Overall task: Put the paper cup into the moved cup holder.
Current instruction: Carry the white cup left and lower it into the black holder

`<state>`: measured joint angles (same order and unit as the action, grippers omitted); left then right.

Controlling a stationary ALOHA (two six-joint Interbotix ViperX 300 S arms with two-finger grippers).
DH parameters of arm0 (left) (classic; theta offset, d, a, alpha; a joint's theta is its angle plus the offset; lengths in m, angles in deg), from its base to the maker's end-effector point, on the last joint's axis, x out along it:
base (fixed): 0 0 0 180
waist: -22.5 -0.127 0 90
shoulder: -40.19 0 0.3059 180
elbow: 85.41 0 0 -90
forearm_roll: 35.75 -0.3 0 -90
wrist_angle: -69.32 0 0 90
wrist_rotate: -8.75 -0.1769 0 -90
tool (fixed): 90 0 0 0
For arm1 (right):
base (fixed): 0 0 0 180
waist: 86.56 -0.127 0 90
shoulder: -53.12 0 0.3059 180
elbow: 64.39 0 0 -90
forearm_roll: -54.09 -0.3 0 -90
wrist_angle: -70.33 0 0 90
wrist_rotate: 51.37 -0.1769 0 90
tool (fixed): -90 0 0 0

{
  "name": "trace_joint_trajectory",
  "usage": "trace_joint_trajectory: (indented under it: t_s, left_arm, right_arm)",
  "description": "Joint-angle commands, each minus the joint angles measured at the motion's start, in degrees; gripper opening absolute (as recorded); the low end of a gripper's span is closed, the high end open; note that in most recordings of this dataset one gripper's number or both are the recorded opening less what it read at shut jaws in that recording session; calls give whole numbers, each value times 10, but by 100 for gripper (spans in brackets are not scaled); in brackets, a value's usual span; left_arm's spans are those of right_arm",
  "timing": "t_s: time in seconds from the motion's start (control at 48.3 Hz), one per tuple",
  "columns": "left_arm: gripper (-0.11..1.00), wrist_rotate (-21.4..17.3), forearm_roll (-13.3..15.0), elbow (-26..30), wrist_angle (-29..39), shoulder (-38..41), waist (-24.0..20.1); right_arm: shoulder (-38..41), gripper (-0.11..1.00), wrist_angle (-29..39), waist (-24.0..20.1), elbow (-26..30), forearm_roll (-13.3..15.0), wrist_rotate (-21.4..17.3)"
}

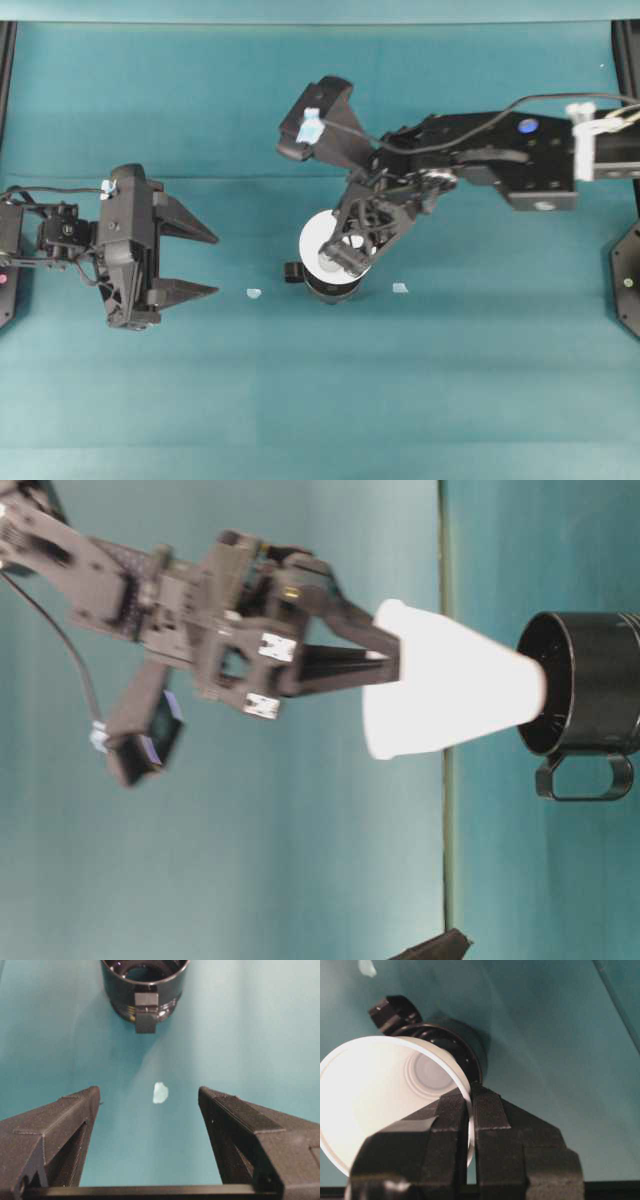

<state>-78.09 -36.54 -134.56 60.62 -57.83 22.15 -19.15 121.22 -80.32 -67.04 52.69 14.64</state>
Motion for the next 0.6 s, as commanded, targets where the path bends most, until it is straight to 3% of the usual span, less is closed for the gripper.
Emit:
trace_joint_trajectory:
  t_s: [0.0, 0.58]
  left_arm:
    - [81, 1, -1, 7, -4, -4, 1]
    - [81, 1, -1, 7, -4, -1, 0]
  right_arm:
    - [2, 3, -2, -4, 11, 1, 0]
    - [25, 3, -19, -4, 5, 1, 1]
